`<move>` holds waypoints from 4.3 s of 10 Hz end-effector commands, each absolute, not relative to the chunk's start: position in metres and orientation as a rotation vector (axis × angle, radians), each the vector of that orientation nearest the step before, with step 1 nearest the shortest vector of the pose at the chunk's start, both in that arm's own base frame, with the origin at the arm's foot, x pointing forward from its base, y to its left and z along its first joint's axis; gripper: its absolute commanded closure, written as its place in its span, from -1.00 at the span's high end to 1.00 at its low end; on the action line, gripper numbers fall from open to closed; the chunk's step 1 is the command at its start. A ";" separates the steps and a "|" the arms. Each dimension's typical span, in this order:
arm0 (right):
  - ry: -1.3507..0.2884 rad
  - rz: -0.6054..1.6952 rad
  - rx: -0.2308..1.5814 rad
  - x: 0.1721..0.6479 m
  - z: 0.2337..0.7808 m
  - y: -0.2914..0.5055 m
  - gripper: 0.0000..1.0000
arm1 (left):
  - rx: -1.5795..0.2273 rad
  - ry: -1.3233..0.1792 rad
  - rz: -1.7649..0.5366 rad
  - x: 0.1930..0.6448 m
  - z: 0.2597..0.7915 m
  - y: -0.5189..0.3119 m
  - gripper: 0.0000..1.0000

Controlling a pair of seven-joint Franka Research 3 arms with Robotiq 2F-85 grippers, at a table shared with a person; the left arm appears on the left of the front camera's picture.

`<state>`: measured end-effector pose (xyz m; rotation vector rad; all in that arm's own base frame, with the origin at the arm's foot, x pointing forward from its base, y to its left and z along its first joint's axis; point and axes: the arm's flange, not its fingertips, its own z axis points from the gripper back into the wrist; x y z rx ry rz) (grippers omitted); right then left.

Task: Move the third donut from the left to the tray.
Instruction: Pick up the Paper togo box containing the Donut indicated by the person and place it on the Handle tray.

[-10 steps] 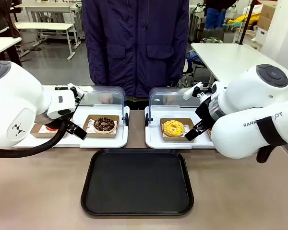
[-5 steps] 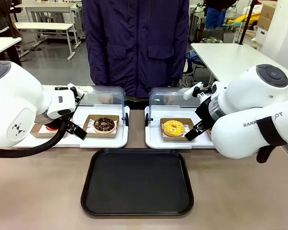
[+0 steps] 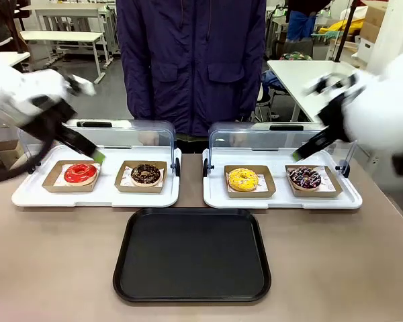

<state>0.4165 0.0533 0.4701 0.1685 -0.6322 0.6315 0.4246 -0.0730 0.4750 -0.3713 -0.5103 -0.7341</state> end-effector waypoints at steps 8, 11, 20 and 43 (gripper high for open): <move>-1.004 0.731 0.673 0.387 0.471 -0.174 1.00 | -0.733 -0.793 -1.091 0.461 0.427 0.155 1.00; -1.046 0.746 0.689 0.377 0.474 -0.197 1.00 | -0.807 -0.917 -1.106 0.449 0.426 0.174 1.00; -1.030 0.705 0.725 0.370 0.466 -0.201 1.00 | -0.815 -0.919 -1.099 0.434 0.437 0.181 1.00; -1.030 0.705 0.725 0.370 0.466 -0.201 1.00 | -0.815 -0.919 -1.099 0.434 0.437 0.181 1.00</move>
